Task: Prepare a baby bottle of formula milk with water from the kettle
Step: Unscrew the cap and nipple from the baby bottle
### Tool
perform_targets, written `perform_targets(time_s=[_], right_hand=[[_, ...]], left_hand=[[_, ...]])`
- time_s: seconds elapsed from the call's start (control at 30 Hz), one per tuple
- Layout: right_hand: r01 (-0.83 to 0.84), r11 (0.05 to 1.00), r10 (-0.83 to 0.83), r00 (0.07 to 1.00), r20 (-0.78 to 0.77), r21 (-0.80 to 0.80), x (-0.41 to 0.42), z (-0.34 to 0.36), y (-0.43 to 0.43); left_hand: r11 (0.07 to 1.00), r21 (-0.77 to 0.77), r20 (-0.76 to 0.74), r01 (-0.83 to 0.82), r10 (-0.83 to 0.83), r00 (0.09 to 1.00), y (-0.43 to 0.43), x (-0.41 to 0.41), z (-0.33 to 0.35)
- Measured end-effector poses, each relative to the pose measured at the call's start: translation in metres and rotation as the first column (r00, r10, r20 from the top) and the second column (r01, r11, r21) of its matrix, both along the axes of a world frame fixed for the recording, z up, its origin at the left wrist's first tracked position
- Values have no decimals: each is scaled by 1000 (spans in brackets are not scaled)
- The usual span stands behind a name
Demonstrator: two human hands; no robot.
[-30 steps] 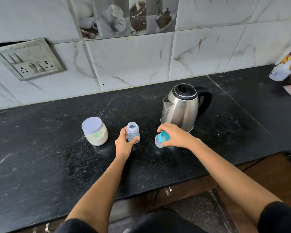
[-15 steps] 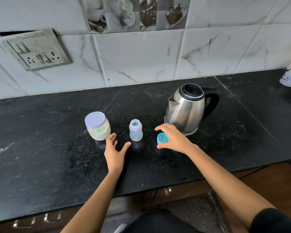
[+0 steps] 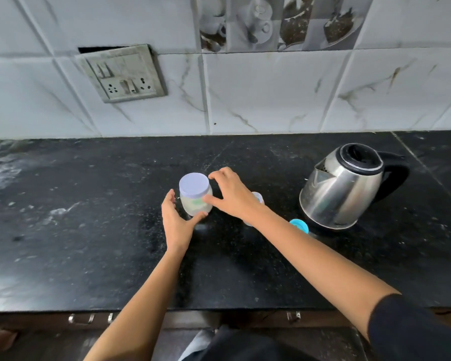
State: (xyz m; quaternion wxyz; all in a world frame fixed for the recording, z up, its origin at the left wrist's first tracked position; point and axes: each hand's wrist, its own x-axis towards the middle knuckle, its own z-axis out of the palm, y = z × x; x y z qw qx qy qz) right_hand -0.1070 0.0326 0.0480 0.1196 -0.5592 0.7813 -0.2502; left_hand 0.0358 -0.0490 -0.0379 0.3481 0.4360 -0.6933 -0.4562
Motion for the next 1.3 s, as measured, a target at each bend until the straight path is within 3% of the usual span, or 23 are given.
perform_targets(time_s=[0.17,0.37,0.57,0.9,1.0,1.13,1.3], right_hand=[[29,963,12,989,-150,268,9,1,-58],[81,952,35,929,-367,296,19,-5,-86],[-82,944,174,947,-271,320,4,3,-87],[-292,890,383,895,-227,352,-8,6,-95],[-413,828,502,847,-175,379,-18,11,-96],[-596,648,715,691,-109,474,-28,25,-101],[-585,665,663,749,-5,465,-30,29,-105]], left_hand=[[974,37,60,223,-225,973,-37,-2,2],[963,110,56,247,-254,965,-51,-10,4],[969,94,42,228,-233,972,-53,-9,2],[953,146,137,266,-286,948,-66,-16,0],[929,138,154,344,-363,919,-74,-15,1],[881,97,220,463,-473,853,-82,-20,8],[866,124,214,485,-500,839,-87,-21,9]])
